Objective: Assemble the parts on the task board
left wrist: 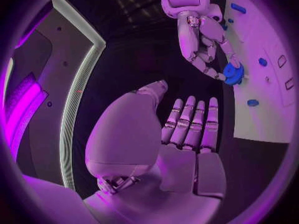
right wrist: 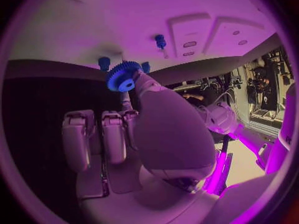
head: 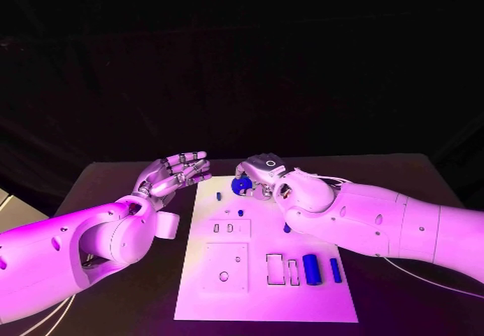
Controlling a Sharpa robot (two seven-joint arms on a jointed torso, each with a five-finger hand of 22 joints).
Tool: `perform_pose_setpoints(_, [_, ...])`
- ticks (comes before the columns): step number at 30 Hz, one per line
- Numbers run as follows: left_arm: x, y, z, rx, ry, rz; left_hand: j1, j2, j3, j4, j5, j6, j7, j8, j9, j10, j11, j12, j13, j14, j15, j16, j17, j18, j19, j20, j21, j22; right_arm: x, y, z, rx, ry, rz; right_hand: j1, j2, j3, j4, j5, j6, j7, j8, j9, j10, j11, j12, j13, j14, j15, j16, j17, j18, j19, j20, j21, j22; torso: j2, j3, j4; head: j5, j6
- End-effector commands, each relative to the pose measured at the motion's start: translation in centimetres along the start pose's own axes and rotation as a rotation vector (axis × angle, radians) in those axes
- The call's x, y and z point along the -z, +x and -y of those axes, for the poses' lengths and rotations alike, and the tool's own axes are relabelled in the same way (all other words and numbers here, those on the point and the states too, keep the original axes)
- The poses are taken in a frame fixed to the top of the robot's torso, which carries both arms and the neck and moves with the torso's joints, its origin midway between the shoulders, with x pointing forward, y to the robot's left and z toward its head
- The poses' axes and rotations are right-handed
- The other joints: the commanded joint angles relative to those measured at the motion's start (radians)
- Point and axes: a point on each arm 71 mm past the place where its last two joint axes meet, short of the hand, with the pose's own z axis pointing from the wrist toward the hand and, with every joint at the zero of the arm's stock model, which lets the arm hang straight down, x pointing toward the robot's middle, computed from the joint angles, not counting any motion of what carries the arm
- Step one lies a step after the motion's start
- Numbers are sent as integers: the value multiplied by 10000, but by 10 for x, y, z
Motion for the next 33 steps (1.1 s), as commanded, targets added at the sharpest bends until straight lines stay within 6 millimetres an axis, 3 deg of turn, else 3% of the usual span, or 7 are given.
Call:
perform_pose_setpoints(1, [-1,3,1,34,113,-249,-55,-7,4,-51,-28,-46,1025,-7,-13,7,26,-67,4,-2,5,-41,-11,-62,-65,1,-33,0,-1,4,-2,184,-223,10,77,-59,79,-8,69,280,-168,74,30,174,-45,32,1696,906,-57,61,1918,-116,851,-68,64,2289,-5,8,-26,42,-43])
perform_pose_setpoints(14, [-1,4,1,32,122,-252,-55,-7,4,-51,-28,-46,1025,-7,-13,7,26,-67,4,-2,5,-41,-11,-62,-65,1,-33,0,-4,14,-1,181,-162,-403,64,-73,110,-5,67,273,-164,68,25,173,-40,30,1695,905,-57,60,1913,-116,851,-69,65,2290,-20,22,-36,91,-88])
perform_pose_setpoints(33, [-2,6,1,45,122,-280,-49,-18,7,-67,-32,-49,1027,-6,-14,10,29,-70,5,-11,7,-53,-19,-63,-77,1,-38,0,-6,29,0,-49,29,-713,44,-96,150,-1,64,264,-158,60,19,170,-35,26,1693,905,-54,60,1913,-116,851,-69,65,2291,-11,10,-16,139,-119])
